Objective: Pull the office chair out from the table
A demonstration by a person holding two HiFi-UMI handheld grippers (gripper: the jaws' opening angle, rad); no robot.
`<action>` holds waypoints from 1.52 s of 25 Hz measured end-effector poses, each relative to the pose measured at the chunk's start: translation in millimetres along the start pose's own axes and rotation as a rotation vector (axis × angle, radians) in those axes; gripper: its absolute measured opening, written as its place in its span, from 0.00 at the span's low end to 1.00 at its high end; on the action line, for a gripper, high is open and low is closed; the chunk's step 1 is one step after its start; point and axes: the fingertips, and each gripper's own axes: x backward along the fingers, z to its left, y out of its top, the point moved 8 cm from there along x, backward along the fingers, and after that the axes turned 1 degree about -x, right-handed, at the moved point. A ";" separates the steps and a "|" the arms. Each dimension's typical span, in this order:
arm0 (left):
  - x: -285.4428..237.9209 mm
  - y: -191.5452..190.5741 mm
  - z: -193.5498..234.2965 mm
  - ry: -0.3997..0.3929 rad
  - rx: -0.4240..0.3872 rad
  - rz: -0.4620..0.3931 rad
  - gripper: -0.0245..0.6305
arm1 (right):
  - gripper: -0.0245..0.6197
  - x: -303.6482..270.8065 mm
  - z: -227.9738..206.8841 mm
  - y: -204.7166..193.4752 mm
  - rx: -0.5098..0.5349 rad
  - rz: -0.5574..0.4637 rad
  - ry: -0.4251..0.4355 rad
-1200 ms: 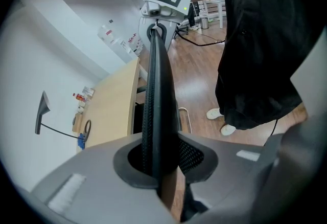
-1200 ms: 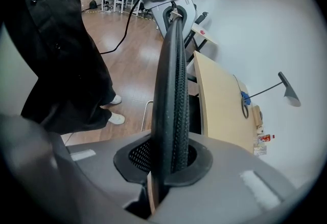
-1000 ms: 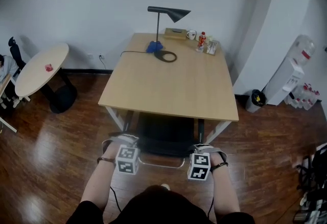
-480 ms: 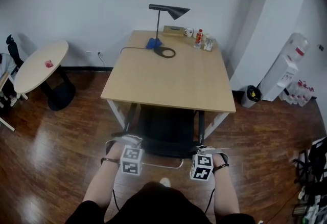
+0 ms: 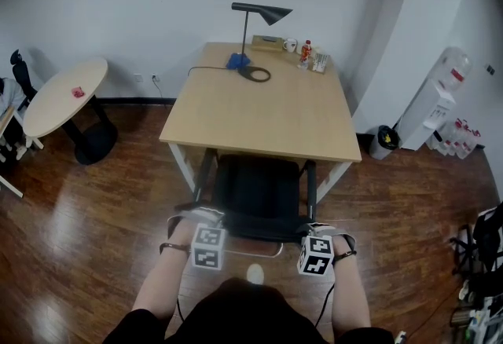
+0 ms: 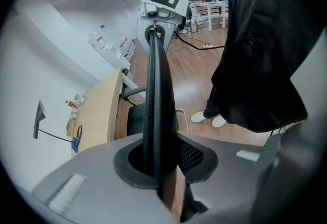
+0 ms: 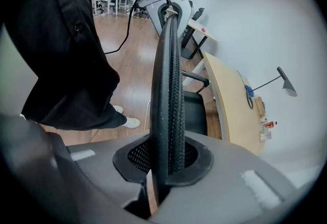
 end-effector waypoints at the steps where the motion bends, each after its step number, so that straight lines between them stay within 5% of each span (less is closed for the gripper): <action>1: 1.5 1.9 -3.7 -0.001 0.001 0.000 0.15 | 0.13 1.3 3.2 -0.8 -0.001 0.000 -0.004; 38: 50.7 43.5 -129.4 -0.010 -0.007 -0.014 0.15 | 0.14 47.7 136.2 -0.2 -0.036 0.008 -0.008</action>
